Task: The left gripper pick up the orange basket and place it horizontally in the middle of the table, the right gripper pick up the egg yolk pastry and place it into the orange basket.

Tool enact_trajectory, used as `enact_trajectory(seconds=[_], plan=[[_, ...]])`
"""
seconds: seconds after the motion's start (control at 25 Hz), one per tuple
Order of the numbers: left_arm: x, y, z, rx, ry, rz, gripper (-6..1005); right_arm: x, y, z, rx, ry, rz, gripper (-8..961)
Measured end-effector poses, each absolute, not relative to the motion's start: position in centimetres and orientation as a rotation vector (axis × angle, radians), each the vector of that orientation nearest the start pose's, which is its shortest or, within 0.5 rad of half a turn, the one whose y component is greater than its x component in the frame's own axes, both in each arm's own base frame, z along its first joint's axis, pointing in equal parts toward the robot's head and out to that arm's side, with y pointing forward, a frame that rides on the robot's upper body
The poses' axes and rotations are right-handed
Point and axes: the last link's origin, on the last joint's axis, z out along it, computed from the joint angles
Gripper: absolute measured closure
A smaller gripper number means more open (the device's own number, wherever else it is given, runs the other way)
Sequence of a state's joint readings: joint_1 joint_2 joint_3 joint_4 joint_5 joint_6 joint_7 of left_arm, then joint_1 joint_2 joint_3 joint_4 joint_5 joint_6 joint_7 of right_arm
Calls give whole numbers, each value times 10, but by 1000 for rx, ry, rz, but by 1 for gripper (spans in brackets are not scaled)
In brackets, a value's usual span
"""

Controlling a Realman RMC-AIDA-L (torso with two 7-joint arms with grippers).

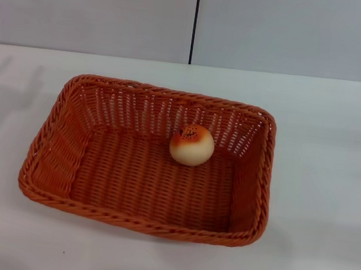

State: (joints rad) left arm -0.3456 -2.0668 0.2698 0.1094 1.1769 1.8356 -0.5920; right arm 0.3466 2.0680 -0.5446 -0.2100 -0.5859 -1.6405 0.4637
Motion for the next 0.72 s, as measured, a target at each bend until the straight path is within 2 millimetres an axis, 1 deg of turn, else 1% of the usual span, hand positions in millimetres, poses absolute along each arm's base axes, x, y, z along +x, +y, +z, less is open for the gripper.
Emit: enact_trajectory(seconds=[0.12,0.16,0.2,0.28,0.48,0.72], plan=[[-314,267,69,-1450,-270,-1271,323,342,290,119,-1121,245,1038,379],[-313,268,68,-1456,-272,-1274,323,340,297,117,-1126,261,1041,379],[-313,268,68,-1456,-272,-1274,323,340,297,117,-1126,261,1041,379],[-312,268,65,-1457,-281,-1284,323,336,305,115,-1134,272,1045,379],[-312,267,66,-1447,-284,-1298,323,334,311,111,-1130,293,1057,379],[-313,264,66,-1439,-285,-1302,323,332,309,108,-1122,296,1072,379]])
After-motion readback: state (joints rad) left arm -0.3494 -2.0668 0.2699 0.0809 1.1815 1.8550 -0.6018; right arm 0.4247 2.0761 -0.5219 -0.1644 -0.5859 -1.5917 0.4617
